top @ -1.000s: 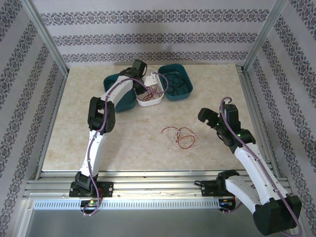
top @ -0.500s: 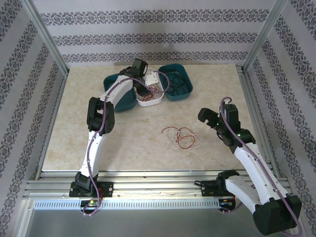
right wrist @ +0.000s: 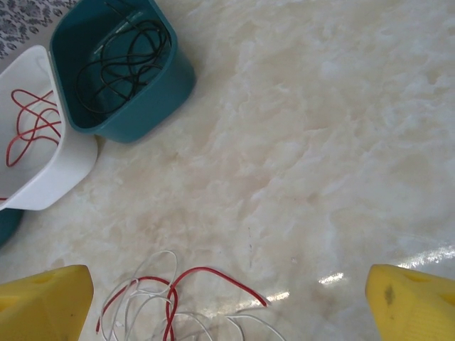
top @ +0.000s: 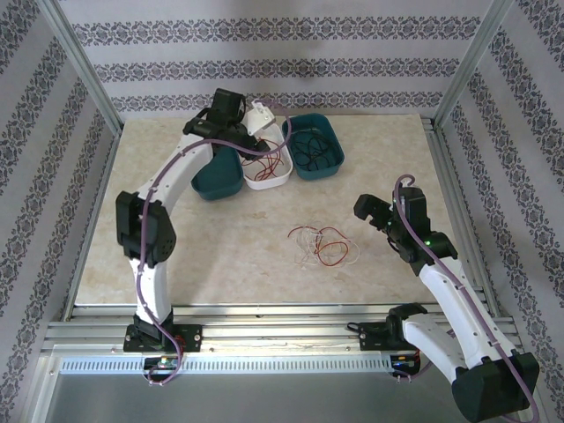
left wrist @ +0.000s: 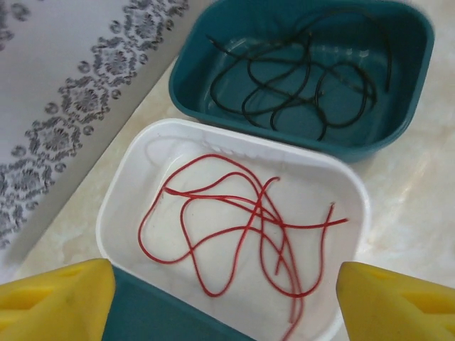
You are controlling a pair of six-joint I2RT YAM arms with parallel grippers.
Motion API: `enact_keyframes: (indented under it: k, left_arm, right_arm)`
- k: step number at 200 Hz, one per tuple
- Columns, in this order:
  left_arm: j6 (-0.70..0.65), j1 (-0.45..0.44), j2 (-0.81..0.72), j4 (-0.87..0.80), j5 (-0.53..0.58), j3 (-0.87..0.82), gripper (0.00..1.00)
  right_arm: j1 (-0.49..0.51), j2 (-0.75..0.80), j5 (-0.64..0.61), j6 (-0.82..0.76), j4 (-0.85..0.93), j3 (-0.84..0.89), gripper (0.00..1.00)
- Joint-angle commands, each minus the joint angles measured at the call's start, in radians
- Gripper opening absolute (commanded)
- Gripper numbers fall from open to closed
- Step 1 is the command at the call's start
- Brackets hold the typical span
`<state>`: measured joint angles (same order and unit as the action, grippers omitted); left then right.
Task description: Untangle the cables
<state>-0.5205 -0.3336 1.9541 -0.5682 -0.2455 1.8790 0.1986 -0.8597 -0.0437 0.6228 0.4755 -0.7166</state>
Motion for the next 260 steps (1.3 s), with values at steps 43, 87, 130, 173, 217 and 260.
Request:
enact_keyframes:
  k: [43, 87, 130, 173, 217, 260]
  left_arm:
    - [0.523, -0.166, -0.320, 0.252, 0.086, -0.508, 1.00]
    - [0.737, -0.294, -0.333, 0.309, 0.062, -0.707, 1.00]
    - [0.852, -0.395, -0.246, 0.427, -0.021, -0.729, 0.98]
    - [0.873, -0.449, -0.118, 0.425, -0.049, -0.660, 0.92]
    - [0.851, -0.466, -0.032, 0.396, -0.005, -0.610, 0.82]
    - [0.858, -0.466, 0.034, 0.393, 0.016, -0.560, 0.61]
  right_arm:
    - [0.087, 0.017, 0.006, 0.006, 0.180, -0.024, 0.82]
    - [0.205, 0.044, -0.048, 0.091, 0.314, 0.037, 0.76]
    - [0.270, 0.039, -0.041, 0.141, 0.262, 0.127, 0.71]
    - [0.321, -0.043, -0.072, 0.125, 0.157, 0.151, 0.69]
    - [0.333, -0.138, -0.082, 0.082, 0.096, 0.128, 0.67]
    - [0.341, -0.214, -0.069, 0.059, 0.050, 0.103, 0.63]
